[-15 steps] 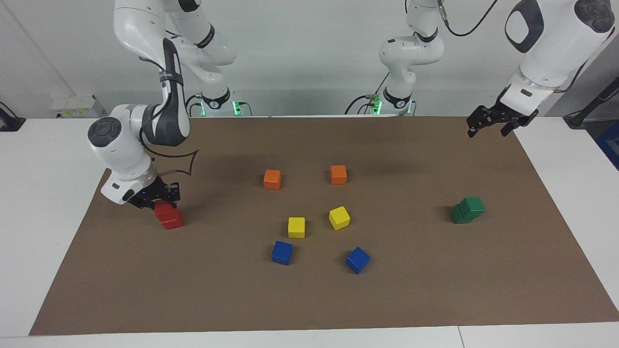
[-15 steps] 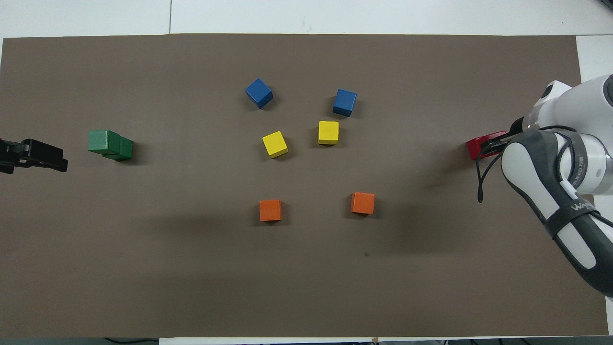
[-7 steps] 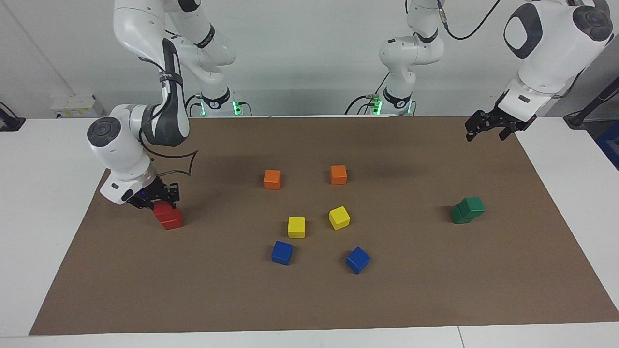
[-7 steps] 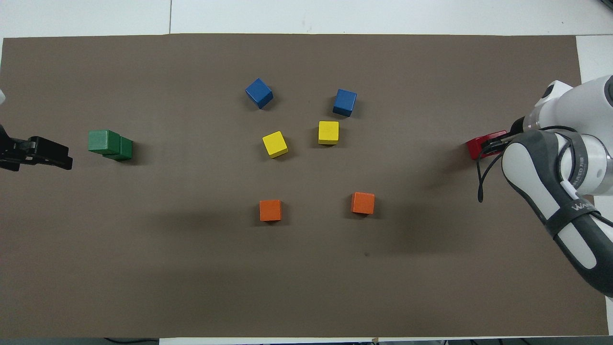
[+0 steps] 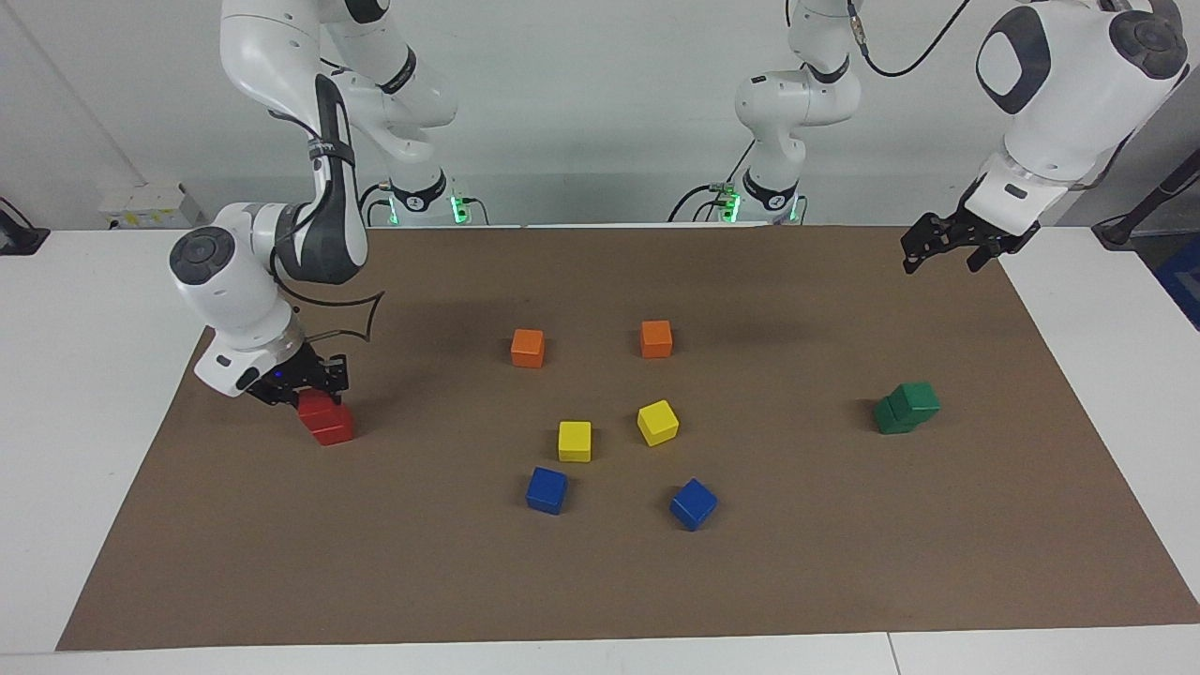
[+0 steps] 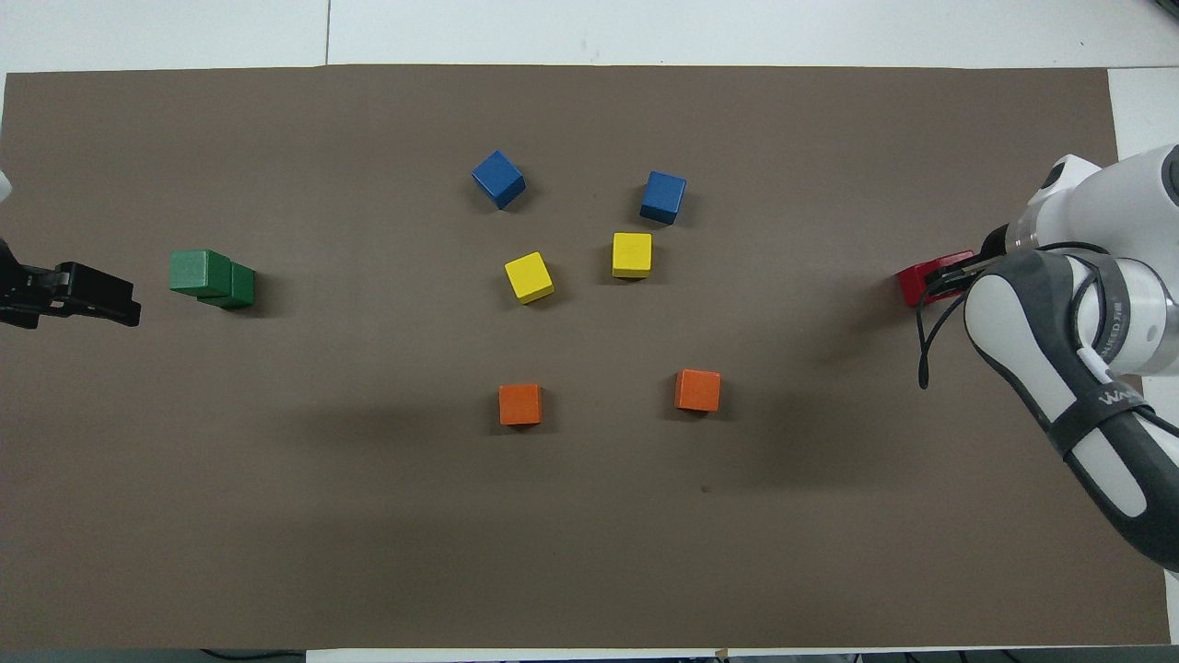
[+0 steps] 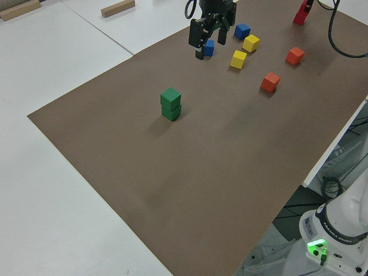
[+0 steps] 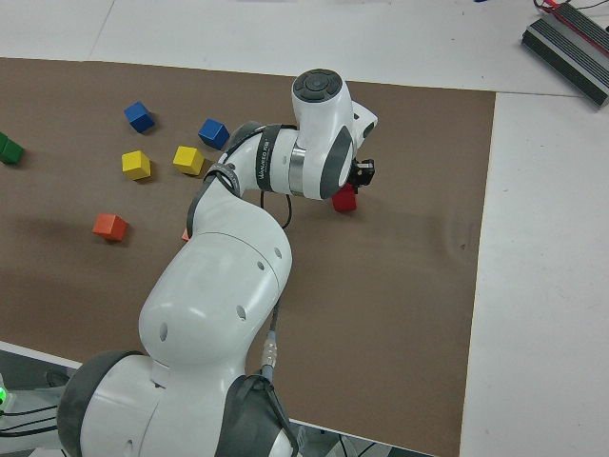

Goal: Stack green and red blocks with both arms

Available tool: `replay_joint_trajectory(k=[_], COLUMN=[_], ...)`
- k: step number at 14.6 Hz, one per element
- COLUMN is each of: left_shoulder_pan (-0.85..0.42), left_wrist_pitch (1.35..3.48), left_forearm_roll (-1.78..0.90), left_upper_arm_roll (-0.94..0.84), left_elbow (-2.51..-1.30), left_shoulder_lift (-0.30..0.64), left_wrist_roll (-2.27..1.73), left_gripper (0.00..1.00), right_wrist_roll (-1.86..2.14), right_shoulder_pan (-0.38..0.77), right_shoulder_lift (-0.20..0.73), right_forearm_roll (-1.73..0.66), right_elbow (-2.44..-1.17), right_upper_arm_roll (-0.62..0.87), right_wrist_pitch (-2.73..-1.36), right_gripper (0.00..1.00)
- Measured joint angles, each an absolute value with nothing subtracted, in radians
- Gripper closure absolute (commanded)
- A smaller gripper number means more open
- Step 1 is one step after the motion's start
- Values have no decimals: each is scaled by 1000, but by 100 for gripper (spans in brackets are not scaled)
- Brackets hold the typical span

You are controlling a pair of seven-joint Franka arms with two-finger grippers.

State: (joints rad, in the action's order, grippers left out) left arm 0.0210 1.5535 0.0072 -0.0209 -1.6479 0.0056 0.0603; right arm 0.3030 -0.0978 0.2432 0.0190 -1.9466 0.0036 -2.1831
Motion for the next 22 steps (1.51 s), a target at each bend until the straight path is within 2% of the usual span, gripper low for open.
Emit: replay_joint_trajectory(k=[1,3,4,5,6,16,20,22], left_shoulder_pan=[21,19,19,19,19,19,19,19], left_wrist_pitch=[1554,1554,1554,1554,1554,1554,1554,1554], left_forearm_roll=[7,7,7,7,7,7,7,7], left_upper_arm_roll=[-22,-25,-26,-26,-26,-25,-25,-25], left_elbow=[-1648,-1648,-1648,-1648,-1648,-1648,-1648,-1648], left_shoulder_lift=[5,5,5,5,5,2,2,2], left_wrist_roll=[60,60,60,60,60,60,60,60], left_gripper=[0,0,0,0,0,0,0,0], right_wrist_roll=[303,303,303,303,301,296,248,209], right_shoulder_pan=[-98,-98,-98,-98,-98,-97,-62,-37], right_shoulder_lift=[243,243,243,243,244,235,174,122], right_forearm_roll=[19,19,19,19,19,19,18,18], right_elbow=[-1947,-1947,-1947,-1947,-1948,-1912,-1871,-1837], right_upper_arm_roll=[4,4,4,4,4,7,13,16], right_wrist_pitch=[-2183,-2183,-2184,-2184,-2184,-2176,-2085,-1981], right_gripper=[100,31,13,3,0,0,0,0])
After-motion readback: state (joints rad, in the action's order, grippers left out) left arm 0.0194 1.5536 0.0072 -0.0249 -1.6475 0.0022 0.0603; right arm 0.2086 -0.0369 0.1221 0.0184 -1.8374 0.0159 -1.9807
